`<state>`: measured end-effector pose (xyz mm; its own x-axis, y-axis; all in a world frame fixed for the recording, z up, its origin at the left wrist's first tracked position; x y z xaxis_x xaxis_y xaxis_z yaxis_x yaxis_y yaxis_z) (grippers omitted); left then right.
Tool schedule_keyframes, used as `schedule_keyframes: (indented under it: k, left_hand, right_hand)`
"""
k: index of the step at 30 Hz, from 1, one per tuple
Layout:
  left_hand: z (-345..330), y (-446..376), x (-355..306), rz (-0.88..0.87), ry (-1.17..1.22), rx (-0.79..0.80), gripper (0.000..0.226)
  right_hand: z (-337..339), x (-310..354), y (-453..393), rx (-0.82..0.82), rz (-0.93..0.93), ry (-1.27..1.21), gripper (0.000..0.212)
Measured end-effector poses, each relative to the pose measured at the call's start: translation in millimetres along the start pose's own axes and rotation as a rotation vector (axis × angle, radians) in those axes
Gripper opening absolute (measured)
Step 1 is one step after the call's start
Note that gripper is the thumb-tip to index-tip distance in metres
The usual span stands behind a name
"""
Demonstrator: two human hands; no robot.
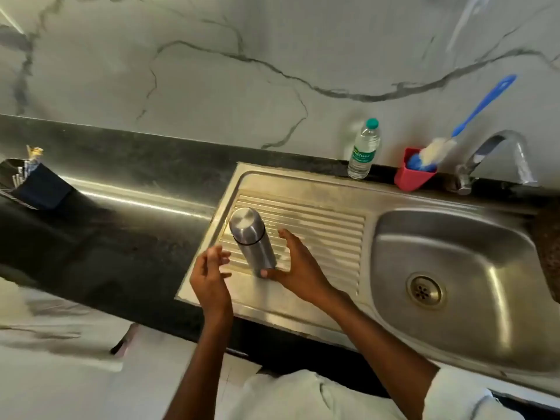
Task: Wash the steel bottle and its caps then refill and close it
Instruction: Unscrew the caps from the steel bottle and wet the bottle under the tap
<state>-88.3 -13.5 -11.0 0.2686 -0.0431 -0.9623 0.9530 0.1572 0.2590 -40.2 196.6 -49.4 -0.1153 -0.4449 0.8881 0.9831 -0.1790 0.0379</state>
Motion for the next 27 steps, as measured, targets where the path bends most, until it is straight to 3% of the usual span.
schedule_keyframes:
  k: [3, 5, 8, 10, 14, 19, 22, 25, 27]
  left_hand:
    - [-16, -23, -39, -0.107, 0.021, 0.161, 0.036]
    - [-40, -29, -63, -0.153, -0.030, 0.415, 0.048]
    - [-68, -22, -80, -0.254, -0.289, 0.704, 0.059]
    - [-78, -17, -89, -0.337, -0.372, 0.751, 0.061]
    - [-90, -9, -105, -0.378, -0.291, 0.740, 0.054]
    - [-123, 9, -114, -0.221, -0.185, 0.788, 0.049]
    - [-162, 29, -117, -0.047, -0.102, 0.960, 0.049]
    - [-207, 59, -126, 0.048, -0.019, 1.205, 0.047]
    - [-231, 80, -130, 0.093, 0.034, 1.289, 0.051]
  right_hand:
    - [-12, 21, -17, 0.032, 0.022, -0.094, 0.113]
    - [-19, 26, -26, 0.032, 0.008, -0.151, 0.106]
    - [-22, 28, -37, -0.009, -0.013, -0.165, 0.089]
    - [-17, 28, -40, -0.039, -0.028, -0.167, 0.087]
    - [5, 27, -27, -0.117, -0.046, -0.179, 0.078]
    - [48, 32, 7, -0.186, -0.087, -0.275, 0.068]
    - [86, 41, 32, -0.218, -0.124, -0.315, 0.059]
    - [120, 44, 60, -0.269, -0.141, -0.360, 0.054]
    - [141, 45, 73, -0.321, -0.150, -0.383, 0.049]
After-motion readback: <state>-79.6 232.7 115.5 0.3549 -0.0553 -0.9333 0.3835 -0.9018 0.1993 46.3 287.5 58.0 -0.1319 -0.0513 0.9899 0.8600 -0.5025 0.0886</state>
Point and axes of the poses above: each hand's wrist, its own y-axis away from the middle knuckle, its own z-axis out of the back of the hand, x = y × z, the point moved 9 cm from there along -y, towards the middle knuckle, and after that the axes turned 8 degrees about z, right-handed, at the moved point
